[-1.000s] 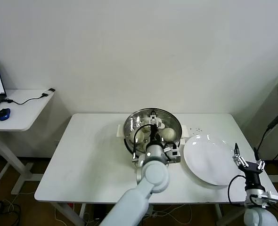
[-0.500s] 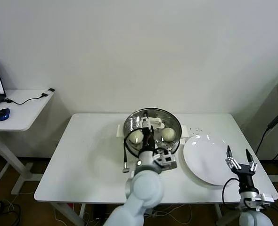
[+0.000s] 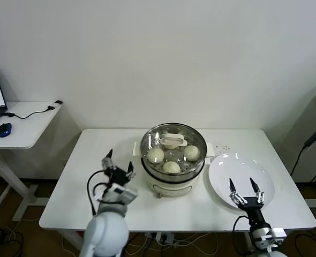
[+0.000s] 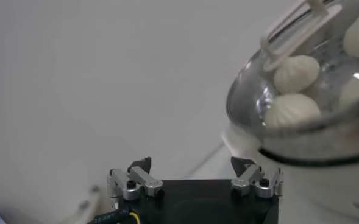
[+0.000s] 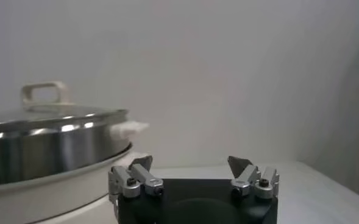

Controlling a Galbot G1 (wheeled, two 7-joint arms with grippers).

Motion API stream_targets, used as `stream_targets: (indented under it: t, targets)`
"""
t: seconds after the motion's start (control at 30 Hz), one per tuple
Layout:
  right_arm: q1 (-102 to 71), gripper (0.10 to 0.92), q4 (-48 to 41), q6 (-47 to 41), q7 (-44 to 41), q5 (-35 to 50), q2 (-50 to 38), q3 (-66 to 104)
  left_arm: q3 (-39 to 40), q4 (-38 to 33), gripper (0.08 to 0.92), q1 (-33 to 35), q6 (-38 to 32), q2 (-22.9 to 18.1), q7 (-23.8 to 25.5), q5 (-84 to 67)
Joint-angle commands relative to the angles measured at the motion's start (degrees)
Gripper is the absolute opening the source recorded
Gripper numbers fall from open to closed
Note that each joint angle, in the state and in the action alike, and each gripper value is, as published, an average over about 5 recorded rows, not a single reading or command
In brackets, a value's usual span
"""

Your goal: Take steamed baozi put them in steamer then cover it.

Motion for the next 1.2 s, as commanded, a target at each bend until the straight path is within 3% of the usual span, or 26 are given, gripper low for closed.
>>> stream_targets:
  t: [0.03, 0.2, 0.3, 0.63, 0.97, 1.2]
  targets:
    - [-4.91, 0.823, 4.98, -3.62, 1.48, -3.77, -0.17, -4.42, -18.34, 0.55, 0.823, 24.66, -37.43, 2.92, -6.46, -49.13]
    - [-7.81, 0.823, 6.44, -3.62, 3.22, -3.73, -0.24, -5.27, -16.58, 4.86, 0.823, 25.37, -44.84, 1.18, -11.55, -50.84]
    - [-11.43, 0.823, 8.35, -3.50, 5.62, -2.32, -2.06, -6.81, -15.96, 5.25, 0.823, 27.49, -45.10, 0.75, -13.14, -52.25]
    - [-15.82, 0.823, 14.12, -4.70, 8.52, -0.48, -5.15, -6.21, -15.63, 2.76, 0.823, 34.21, -37.60, 1.56, -8.81, -50.40]
    - [-16.94, 0.823, 17.81, -5.80, 9.12, -2.68, -6.21, -5.93, -14.94, -3.82, 0.823, 37.08, -35.18, 0.84, -7.98, -50.99]
    - [-16.38, 0.823, 17.63, -6.73, 9.08, -3.05, -6.76, -6.23, -14.39, -4.76, 0.823, 37.54, -34.88, 0.29, -7.98, -50.86]
